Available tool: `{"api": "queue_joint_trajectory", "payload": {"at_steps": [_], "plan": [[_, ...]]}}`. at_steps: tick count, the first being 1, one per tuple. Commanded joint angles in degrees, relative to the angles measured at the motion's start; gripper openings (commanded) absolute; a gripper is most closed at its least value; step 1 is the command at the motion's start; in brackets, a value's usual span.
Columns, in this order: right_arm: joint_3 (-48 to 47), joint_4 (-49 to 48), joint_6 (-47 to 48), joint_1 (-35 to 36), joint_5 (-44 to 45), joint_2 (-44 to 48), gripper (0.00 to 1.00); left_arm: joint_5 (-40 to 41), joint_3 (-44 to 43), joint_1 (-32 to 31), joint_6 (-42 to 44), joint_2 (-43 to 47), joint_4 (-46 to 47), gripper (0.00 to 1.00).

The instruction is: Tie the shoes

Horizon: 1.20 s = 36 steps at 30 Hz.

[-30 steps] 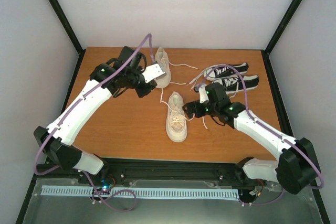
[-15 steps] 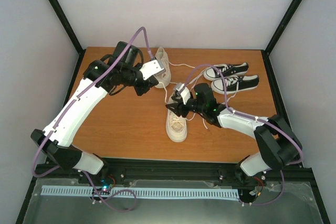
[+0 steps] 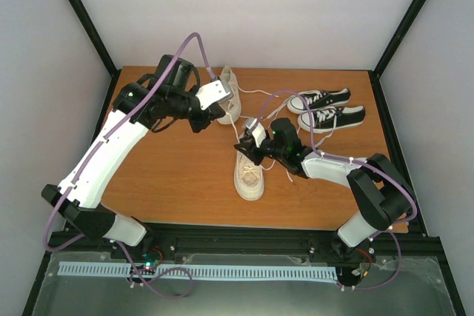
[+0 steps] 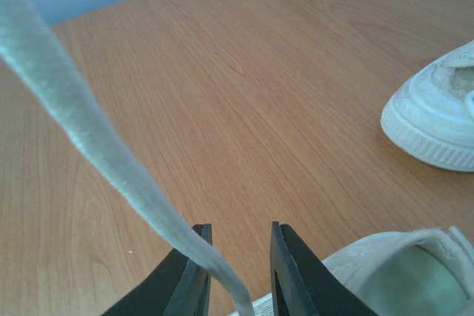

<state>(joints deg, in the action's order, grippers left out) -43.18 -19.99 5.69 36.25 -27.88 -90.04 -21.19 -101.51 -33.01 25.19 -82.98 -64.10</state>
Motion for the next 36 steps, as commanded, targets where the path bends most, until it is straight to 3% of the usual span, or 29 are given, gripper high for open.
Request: {"api": "queue_joint_trajectory", "payload": {"at_steps": [1, 4, 7, 9, 16, 21, 31, 32, 33, 35, 36], "plan": [[0.19, -3.4, -0.1, -0.83, 0.61, 0.01, 0.21, -1.68, -2.3, -0.12, -0.91, 0.36, -1.29, 0.01], [0.32, -3.57, -0.88, -1.56, 0.59, 0.17, 0.05, -7.36, -1.5, -0.16, 2.01, 0.56, -3.33, 0.01], [0.0, -3.53, -1.12, -2.0, 0.31, 0.42, 0.03, -19.42, 3.12, -0.37, 9.16, 0.72, -6.93, 0.01], [-0.23, -3.32, -1.12, -2.48, 0.16, 0.64, 0.03, -22.23, 8.87, -1.89, 11.62, 0.49, -5.93, 0.01], [-0.87, -2.0, -1.08, -3.8, -1.72, 0.31, 0.03, -13.31, 26.83, -11.54, 16.62, -1.88, 5.65, 0.01], [-0.64, -2.31, -0.86, -3.82, -2.09, 0.48, 0.03, -7.51, 32.76, -14.26, 17.97, -3.6, 12.31, 0.01], [-0.81, -1.52, 0.37, -4.08, -3.05, 1.0, 0.03, -6.29, 37.78, -15.24, 14.74, -6.01, 21.23, 0.01], [-0.84, -1.45, 0.33, -4.15, -3.13, 0.93, 0.03, -6.32, 37.73, -15.24, 14.11, -6.48, 21.69, 0.03], [-0.85, -1.31, 0.44, -4.17, -3.26, 0.92, 0.03, -6.28, 37.6, -15.24, 13.82, -6.93, 21.88, 0.11], [-0.83, -1.23, 0.5, -4.25, -3.6, 0.83, 0.03, -6.65, 36.33, -15.24, 14.25, -7.56, 19.97, 0.5], [-0.85, -1.21, 0.54, -4.26, -3.64, 0.83, 0.03, -6.81, 35.25, -15.24, 14.57, -7.38, 18.29, 0.59]]}}
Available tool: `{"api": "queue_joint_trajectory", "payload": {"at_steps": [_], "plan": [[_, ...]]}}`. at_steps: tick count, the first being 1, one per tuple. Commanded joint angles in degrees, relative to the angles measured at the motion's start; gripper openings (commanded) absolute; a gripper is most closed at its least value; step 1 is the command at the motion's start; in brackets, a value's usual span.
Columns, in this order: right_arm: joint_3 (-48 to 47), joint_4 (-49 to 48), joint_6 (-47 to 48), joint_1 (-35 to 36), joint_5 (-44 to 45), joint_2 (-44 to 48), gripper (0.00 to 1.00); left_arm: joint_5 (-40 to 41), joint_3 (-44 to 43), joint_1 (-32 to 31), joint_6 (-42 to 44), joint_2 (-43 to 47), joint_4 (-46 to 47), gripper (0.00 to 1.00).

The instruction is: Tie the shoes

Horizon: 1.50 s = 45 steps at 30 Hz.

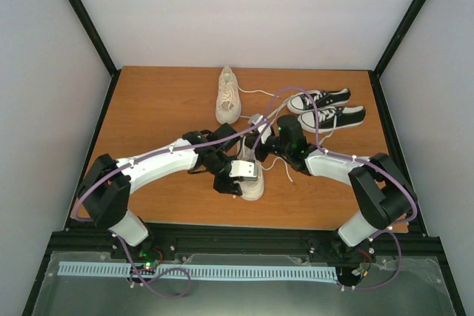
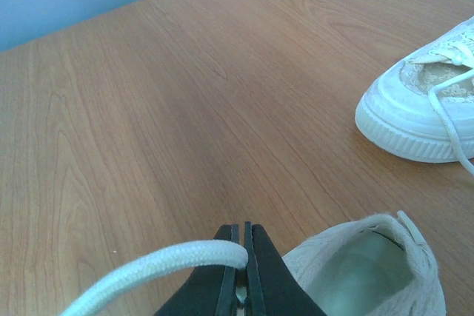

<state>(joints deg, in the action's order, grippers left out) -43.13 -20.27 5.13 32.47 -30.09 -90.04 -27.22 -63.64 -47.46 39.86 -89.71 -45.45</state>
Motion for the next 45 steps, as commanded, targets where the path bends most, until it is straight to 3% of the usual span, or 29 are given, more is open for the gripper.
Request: {"api": "queue_joint_trajectory", "payload": {"at_steps": [1, 5, 10, 13, 15, 18, 20, 24, 28, 33, 40, 45], "plan": [[-0.85, -0.81, 1.11, -0.54, -1.53, 0.83, 0.03, -0.74, -3.82, -0.79, 0.21, 0.04, -1.88, 0.62], [-0.64, -0.77, 1.35, -0.67, -1.71, 0.84, 0.03, 0.41, -7.78, -0.35, 4.15, 5.34, -8.32, 0.65], [-0.85, -0.3, 2.0, -0.74, -2.41, 1.0, 0.03, -1.08, -13.57, 9.61, 6.21, 5.79, -11.18, 0.42], [-0.81, 0.11, 2.45, -0.78, -2.77, 1.18, 0.03, -4.77, -15.69, 16.67, 6.94, 5.06, -6.02, 0.38], [-0.92, 0.34, 2.81, -0.74, -2.81, 1.14, 0.03, -4.01, -15.35, 17.02, 9.25, 3.03, -1.09, 0.37], [-0.92, 0.4, 2.79, -0.74, -2.98, 1.09, 0.03, -8.92, -17.36, 17.05, 16.13, -2.4, -1.67, 0.37], [-0.9, 0.32, 2.51, -0.75, -3.41, 1.02, 0.03, -11.69, -19.63, 17.06, 18.81, -5.89, -3.03, 0.44], [-0.9, 0.4, 2.56, -0.76, -3.84, 0.84, 0.03, -15.48, -24.38, 17.05, 20.24, -11.38, -5.05, 0.53], [-0.7, 0.5, 2.7, -0.74, -3.84, 1.28, 0.03, -16.48, -26.01, 17.05, 19.39, -13.33, -4.62, 0.54], [-0.68, 0.79, 2.86, -0.74, -3.94, 1.88, 0.03, -17.42, -26.71, 17.06, 19.8, -15.09, -5.85, 0.44], [-1.06, 1.33, 3.23, -0.74, -4.14, 2.15, 0.03, -18.24, -26.19, 17.05, 20.0, -15.57, -6.4, 0.4], [-1.4, 1.73, 3.36, -0.74, -4.28, 2.0, 0.03, -18.22, -26.01, 17.05, 19.69, -16.01, -6.91, 0.2]]}}
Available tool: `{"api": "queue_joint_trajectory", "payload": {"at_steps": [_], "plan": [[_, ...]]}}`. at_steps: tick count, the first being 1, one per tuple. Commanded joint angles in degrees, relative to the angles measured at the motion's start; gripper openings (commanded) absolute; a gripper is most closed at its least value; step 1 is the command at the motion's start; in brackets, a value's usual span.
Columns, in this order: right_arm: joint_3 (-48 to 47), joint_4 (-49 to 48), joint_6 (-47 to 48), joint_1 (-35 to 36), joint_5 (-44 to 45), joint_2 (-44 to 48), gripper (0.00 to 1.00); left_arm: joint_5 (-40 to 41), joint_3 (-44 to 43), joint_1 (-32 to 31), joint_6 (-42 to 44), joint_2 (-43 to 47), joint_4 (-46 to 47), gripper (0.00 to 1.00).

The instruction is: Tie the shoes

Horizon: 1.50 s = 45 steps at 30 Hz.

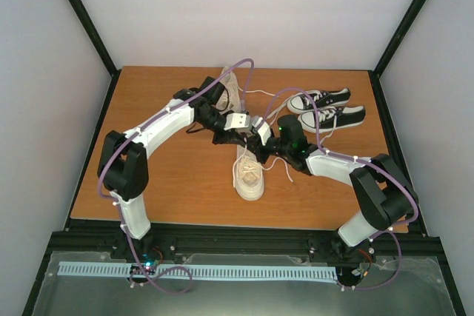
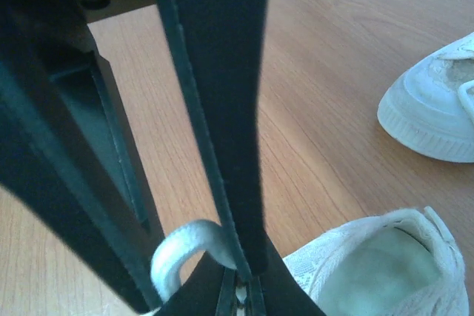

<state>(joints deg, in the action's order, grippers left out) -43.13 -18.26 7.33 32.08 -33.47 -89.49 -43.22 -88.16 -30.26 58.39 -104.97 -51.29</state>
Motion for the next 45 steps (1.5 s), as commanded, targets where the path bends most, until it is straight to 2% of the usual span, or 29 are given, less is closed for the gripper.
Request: {"api": "queue_joint_trajectory", "payload": {"at_steps": [1, 3, 6, 12, 19, 23, 26, 30, 32, 38, 45], "plan": [[-1.51, -0.16, 1.19, -0.35, -0.89, 1.42, 0.03, -2.33, -1.41, -0.15, 1.19, -0.75, -1.2, 0.15], [-1.64, 0.19, 1.32, -0.35, -0.76, 1.3, 0.04, -2.65, -1.32, -0.15, 1.24, -0.5, -1.71, 0.07], [-1.62, 0.97, 1.53, -0.35, 0.19, 1.37, 0.09, -2.59, -0.86, -0.15, 1.47, 0.11, -2.26, 0.01], [-0.04, 2.56, 2.17, -0.35, 3.93, 3.45, 0.25, -0.68, 0.81, -0.15, 0.05, 1.8, -0.96, 0.01], [3.74, 7.66, 3.81, -0.35, 9.43, 9.89, 0.47, 5.62, 3.89, -0.14, -5.83, 4.42, 5.91, 0.01], [5.27, 6.05, 1.84, -0.35, 4.41, 10.87, 0.64, 6.34, 3.57, -0.15, -8.54, 4.51, 6.81, 0.01], [4.8, 1.4, -1.99, -0.12, 1.89, 7.74, 0.69, 6.5, 3.62, -0.15, -10.52, 4.39, 7.74, 0.01], [4.55, -5.4, -6.28, 0.47, 3.71, 3.91, 0.69, 5.87, 3.6, -0.15, -13.16, 3.97, 7.82, 0.01], [3.66, -5.68, -6.67, 0.61, 4.04, 2.61, 0.64, 5.43, 3.77, -0.15, -13.46, 3.94, 7.54, 0.01], [3.1, -6.74, -7.31, 0.71, 3.89, 1.15, 0.33, 4.29, 3.71, -0.15, -14.87, 3.91, 7.2, 0.01], [2.18, -6.61, -7.49, 0.79, 1.64, -0.99, 0.32, 4.19, 3.68, -0.24, -18.06, 3.16, 8.07, 0.01]]}}
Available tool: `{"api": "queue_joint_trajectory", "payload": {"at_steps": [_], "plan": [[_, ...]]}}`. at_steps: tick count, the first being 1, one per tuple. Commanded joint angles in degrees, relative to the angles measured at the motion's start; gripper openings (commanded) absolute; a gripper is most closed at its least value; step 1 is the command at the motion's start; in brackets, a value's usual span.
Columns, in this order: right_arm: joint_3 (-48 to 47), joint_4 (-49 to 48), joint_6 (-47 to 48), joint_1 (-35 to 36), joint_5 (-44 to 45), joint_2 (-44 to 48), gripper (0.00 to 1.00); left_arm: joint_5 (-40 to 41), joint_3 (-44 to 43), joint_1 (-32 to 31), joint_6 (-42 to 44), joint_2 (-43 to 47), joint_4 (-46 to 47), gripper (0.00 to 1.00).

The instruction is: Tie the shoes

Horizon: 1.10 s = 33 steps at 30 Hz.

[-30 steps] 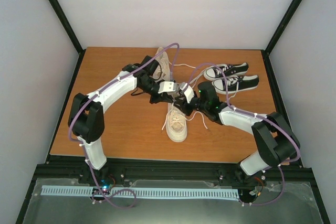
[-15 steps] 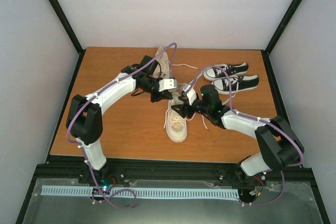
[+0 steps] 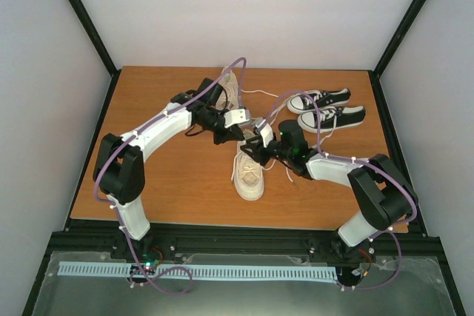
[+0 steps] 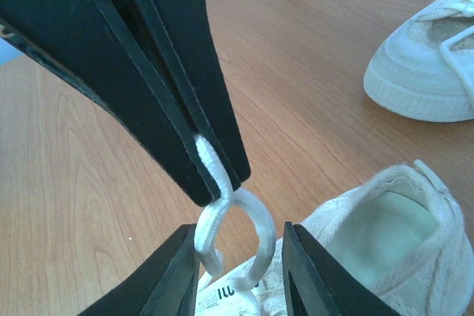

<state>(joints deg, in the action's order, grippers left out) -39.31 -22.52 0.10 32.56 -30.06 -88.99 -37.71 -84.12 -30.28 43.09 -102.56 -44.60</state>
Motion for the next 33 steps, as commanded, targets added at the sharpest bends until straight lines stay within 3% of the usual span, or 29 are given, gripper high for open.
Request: {"api": "queue_joint_trajectory", "payload": {"at_steps": [1, 8, 9, 11, 12, 14, 20, 26, 31, 33], "plan": [[-1.65, -2.35, -0.27, 0.31, -1.52, -1.65, 0.3, -1.38, -0.39, -0.22, -2.9, 0.71, 1.23, 0.01], [-0.95, -0.9, 1.96, 0.31, -0.27, -0.52, 0.04, -3.37, -1.59, -0.22, 0.22, 1.52, -2.7, 0.01], [-0.88, -0.56, 2.58, 0.32, -0.22, -0.42, 0.03, -4.16, -2.26, -0.22, 1.54, 1.26, -4.54, 0.07], [-0.77, -0.12, 3.73, 0.32, -0.01, -0.26, 0.03, -4.94, -2.75, -0.13, 2.75, 0.97, -5.98, 0.35], [-0.79, -0.05, 4.03, 0.32, 0.21, -0.16, 0.03, -5.1, -2.47, -0.13, 2.65, 0.96, -5.64, 0.41], [-0.86, 0.07, 4.58, 0.32, 0.22, 0.08, 0.03, -5.58, -1.24, -0.13, 0.86, 0.81, -2.93, 0.45], [-1.01, 0.07, 4.91, 0.32, -0.43, 0.33, 0.03, -5.14, 0.88, -0.18, -10.7, -0.57, 6.77, 0.25], [-0.62, 0.01, 4.91, 0.32, -0.17, 0.65, 0.03, -5.09, 1.85, -0.3, -10.25, -0.75, 6.62, 0.19], [-0.59, 0.08, 5.0, 0.32, 0.03, 0.8, 0.03, -6.2, 1.87, -0.39, -8.7, -0.54, 4.09, 0.24], [-0.74, -0.02, 5.01, 0.31, -0.16, 0.75, 0.03, -6.0, 1.92, -0.47, -8.72, -0.66, 4.22, 0.21]]}}
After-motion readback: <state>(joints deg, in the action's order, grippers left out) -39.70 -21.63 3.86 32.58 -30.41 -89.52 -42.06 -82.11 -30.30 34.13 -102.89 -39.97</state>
